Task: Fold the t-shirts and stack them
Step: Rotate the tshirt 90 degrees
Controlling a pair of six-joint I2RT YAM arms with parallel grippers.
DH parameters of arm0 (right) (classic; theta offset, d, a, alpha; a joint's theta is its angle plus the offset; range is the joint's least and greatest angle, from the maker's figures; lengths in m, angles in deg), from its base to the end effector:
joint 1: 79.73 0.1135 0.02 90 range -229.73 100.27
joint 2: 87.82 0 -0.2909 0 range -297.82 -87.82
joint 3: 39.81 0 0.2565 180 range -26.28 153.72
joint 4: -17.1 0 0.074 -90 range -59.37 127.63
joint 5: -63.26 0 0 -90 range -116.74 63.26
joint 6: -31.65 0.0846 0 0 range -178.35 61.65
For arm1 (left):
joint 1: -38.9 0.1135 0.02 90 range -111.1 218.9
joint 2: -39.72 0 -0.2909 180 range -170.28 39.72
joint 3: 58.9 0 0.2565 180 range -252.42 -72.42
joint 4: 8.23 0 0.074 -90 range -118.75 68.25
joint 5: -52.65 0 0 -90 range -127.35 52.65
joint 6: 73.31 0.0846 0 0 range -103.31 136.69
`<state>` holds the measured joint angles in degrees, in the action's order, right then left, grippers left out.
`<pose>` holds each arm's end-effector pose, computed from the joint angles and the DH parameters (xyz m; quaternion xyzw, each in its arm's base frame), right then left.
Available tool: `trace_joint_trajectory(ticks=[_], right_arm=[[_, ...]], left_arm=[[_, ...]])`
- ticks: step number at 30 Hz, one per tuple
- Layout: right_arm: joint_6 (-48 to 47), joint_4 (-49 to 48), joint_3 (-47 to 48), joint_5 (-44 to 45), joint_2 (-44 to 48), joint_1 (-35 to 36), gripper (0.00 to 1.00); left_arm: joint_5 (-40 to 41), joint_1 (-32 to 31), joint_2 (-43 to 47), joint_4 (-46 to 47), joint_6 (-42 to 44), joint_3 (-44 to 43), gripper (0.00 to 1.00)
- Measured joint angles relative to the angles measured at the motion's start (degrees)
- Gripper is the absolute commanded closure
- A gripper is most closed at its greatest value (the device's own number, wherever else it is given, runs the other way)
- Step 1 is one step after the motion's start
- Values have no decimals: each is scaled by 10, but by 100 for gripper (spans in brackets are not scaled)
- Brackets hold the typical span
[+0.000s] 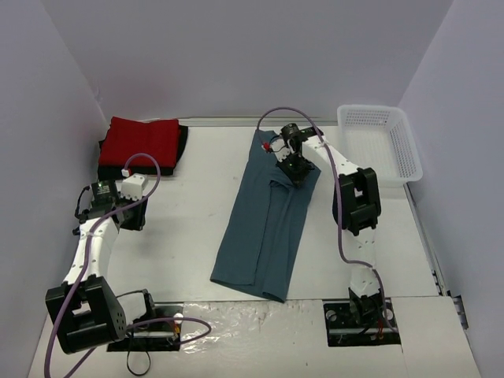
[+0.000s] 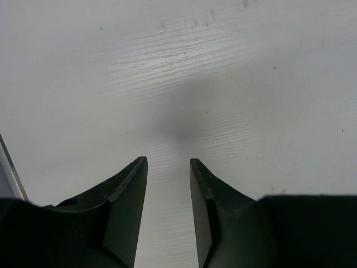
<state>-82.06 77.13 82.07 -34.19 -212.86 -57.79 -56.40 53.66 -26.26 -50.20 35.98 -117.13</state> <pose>0.4730 0.2024 0.1966 -0.3904 0.8888 0.0596 0.2323 0.2539 0.0383 0.2272 0.0935 0.9229 -0.0491 0.3702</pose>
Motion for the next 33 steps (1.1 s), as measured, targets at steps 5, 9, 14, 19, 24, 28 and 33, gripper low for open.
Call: trace_joint_trajectory(ticks=[5,9,14,19,24,28,33], right_arm=[[1,-4,10,18,-74,-9,100],[1,-2,27,21,-87,-11,100],[1,15,63,21,-111,-13,100],[3,38,147,21,-158,-19,100],[3,41,267,26,-223,-25,100],[3,23,346,35,-266,-28,100],[0,-34,364,43,-279,-28,100]], left_arm=[[-5,0,0,0,0,-1,65],[-5,0,0,-1,0,-3,65],[-7,0,0,-4,1,-10,63],[-7,0,-5,-7,12,-28,62],[-6,0,-37,-11,26,-51,62],[-2,0,-61,-17,31,-71,61],[3,0,-71,-27,33,-106,57]])
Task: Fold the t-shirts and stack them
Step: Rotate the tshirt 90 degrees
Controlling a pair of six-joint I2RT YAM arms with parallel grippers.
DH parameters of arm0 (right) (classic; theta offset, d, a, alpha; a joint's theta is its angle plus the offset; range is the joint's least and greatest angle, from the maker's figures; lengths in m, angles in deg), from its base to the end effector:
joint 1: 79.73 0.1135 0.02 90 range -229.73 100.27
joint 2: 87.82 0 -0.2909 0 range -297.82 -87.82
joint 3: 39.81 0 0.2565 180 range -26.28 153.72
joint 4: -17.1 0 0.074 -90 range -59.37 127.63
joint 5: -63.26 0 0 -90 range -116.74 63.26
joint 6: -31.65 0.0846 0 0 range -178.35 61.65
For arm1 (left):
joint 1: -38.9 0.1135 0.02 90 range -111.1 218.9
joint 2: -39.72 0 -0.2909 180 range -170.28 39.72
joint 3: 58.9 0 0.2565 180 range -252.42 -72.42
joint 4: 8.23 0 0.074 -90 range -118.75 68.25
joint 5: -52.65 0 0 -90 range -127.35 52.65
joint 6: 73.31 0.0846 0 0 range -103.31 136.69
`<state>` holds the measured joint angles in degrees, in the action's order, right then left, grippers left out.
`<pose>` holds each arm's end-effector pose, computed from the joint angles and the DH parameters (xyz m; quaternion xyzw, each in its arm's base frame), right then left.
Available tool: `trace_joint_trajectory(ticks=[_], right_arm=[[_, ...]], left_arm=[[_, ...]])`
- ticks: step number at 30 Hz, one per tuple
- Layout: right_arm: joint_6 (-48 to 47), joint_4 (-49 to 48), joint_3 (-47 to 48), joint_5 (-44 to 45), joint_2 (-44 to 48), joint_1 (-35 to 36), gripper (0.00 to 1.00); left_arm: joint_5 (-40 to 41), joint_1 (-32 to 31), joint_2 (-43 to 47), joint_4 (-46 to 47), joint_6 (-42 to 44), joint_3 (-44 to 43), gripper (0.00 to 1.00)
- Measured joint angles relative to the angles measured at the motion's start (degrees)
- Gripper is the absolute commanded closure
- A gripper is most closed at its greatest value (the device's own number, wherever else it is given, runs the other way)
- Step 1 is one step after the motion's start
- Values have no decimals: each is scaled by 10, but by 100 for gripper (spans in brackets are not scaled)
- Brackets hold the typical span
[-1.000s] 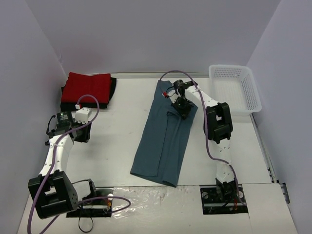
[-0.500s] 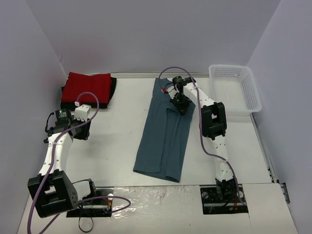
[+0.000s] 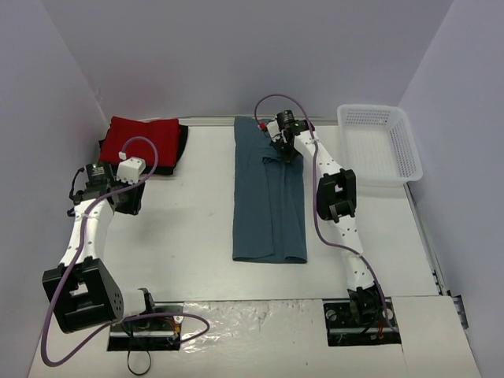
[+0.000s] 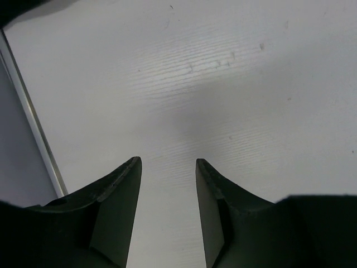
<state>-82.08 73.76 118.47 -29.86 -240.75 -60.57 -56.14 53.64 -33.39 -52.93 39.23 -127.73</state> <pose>0.5969 0.2123 0.1461 -0.3532 0.8746 0.0125 0.3319 0.2897 0.0480 0.2565 0.1199 0.9180 -0.0344 0.3764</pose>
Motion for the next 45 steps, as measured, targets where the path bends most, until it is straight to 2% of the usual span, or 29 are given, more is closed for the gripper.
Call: trace_joint_trajectory(ticks=[9,14,17,23,28,35,45], right_arm=[[-1,-76,-16,8,0,0,100],[-1,-93,-69,13,44,0,100],[-1,-99,-117,14,102,1,100],[-1,-113,-270,7,290,10,100],[-2,-125,-398,-12,381,43,100],[-6,-112,-548,-31,387,109,100],[-3,-113,-575,-62,369,124,100]], left_arm=[[9,-8,3,-16,0,-38,55],[16,-28,20,-33,-1,-41,54],[19,-41,35,-42,-2,-48,52],[24,-70,84,-47,-6,-49,50],[28,-93,94,-47,-10,-49,50],[38,-118,94,-51,-13,-49,50],[39,-125,94,-50,-14,-46,50]])
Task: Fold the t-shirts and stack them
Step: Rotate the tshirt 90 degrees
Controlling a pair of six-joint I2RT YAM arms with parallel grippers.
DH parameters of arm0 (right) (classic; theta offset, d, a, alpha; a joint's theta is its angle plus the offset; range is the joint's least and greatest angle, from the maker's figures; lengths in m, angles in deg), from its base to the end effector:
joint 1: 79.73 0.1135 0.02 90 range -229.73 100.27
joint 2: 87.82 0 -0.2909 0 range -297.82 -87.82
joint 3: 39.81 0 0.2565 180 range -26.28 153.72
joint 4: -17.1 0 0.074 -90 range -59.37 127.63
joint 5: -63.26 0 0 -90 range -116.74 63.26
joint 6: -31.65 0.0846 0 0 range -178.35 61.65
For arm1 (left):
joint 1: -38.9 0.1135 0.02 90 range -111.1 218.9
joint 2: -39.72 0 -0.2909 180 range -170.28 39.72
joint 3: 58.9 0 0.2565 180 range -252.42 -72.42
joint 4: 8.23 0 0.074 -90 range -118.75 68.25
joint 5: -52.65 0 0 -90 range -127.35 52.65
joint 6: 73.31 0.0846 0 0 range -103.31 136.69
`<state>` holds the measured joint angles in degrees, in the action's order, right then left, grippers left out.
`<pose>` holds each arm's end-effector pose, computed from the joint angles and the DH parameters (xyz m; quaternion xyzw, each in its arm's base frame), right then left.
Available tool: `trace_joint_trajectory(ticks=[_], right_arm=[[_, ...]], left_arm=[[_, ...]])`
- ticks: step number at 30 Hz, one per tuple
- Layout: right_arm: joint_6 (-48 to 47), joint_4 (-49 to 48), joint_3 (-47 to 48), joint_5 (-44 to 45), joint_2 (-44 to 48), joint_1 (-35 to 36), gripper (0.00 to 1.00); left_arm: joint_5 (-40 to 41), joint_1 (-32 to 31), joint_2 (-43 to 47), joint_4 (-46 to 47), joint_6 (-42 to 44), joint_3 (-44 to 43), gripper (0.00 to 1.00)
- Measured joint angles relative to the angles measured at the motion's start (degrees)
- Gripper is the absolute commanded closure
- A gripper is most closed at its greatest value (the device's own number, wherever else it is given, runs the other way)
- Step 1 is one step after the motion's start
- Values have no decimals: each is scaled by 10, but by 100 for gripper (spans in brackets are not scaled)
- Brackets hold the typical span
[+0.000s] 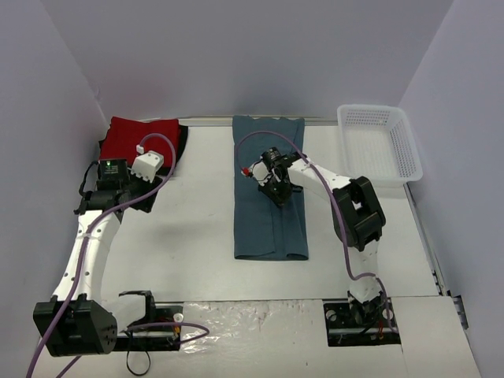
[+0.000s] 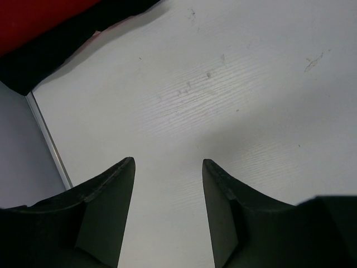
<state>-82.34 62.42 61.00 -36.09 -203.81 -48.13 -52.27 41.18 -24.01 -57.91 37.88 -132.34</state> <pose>0.3953 0.2593 0.1708 -0.4678 0.8429 0.0955 0.2480 0.2641 -0.0113 0.3176 0.2018 0.8773 -0.0299 0.4344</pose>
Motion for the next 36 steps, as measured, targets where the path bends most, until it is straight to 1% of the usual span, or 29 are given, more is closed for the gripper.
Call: trace_joint_trajectory(ticks=[4,12,26,30,36], right_arm=[[0,-3,-1,-9,-37,3,100],[1,-5,5,-12,-43,11,100],[7,63,121,-5,-115,0,100],[8,69,150,-6,-132,-11,100],[9,68,168,-5,-142,-22,100]], left_arm=[[0,0,0,0,0,8,49],[0,-5,0,1,0,16,49],[13,-27,-22,6,0,16,48],[15,-39,-23,6,0,16,48],[19,-42,-23,8,0,16,47]])
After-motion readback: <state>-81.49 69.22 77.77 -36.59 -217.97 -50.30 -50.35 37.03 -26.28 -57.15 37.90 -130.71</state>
